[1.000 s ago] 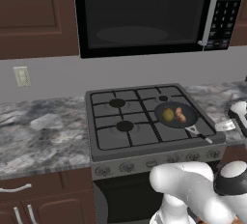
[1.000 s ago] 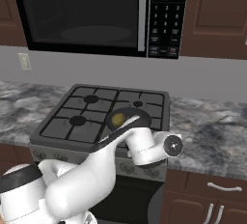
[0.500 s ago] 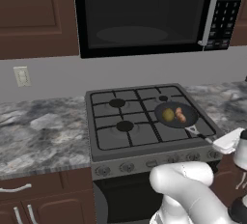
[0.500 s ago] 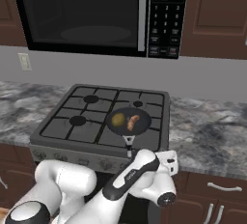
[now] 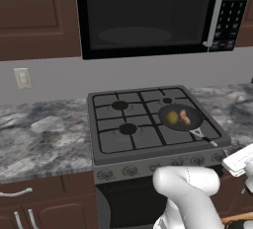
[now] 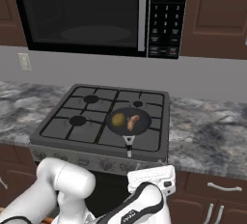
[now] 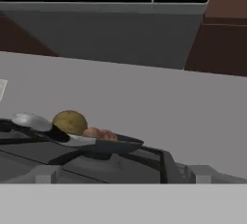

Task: Put the potato and potato in the pan. Then turn on the front right burner and set the heat to medium.

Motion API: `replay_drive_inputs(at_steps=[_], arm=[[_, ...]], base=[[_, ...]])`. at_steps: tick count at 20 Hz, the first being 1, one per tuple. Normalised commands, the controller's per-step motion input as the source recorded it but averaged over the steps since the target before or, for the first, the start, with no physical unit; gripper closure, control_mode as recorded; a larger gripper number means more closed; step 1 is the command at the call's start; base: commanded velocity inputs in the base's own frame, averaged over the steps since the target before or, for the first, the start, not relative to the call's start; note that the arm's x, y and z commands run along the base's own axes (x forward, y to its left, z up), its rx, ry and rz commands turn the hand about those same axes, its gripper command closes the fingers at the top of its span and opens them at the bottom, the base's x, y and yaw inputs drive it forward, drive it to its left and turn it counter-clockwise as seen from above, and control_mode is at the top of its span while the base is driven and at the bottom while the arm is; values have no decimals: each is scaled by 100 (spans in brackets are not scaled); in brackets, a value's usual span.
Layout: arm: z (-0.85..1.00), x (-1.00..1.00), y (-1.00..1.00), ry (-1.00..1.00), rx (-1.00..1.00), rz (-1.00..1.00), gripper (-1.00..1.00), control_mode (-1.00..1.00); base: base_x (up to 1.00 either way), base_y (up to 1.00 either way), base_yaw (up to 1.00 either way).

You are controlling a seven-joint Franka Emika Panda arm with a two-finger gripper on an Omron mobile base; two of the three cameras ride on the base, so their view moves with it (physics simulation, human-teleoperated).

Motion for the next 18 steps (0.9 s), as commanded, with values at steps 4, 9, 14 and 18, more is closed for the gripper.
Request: replay_drive_inputs(at_steps=[4,9,14,18], arm=[[1,-15,0,2,0,0,-100,-100],[-13,-2,0,4,11,0,-100,-100],[-8,-3,-3,8,21,-2,-100,-100],[-40,0,-15,4,2,-9,-100,-100]], base=[[0,0,0],[0,0,0],[0,0,0],[0,0,0]])
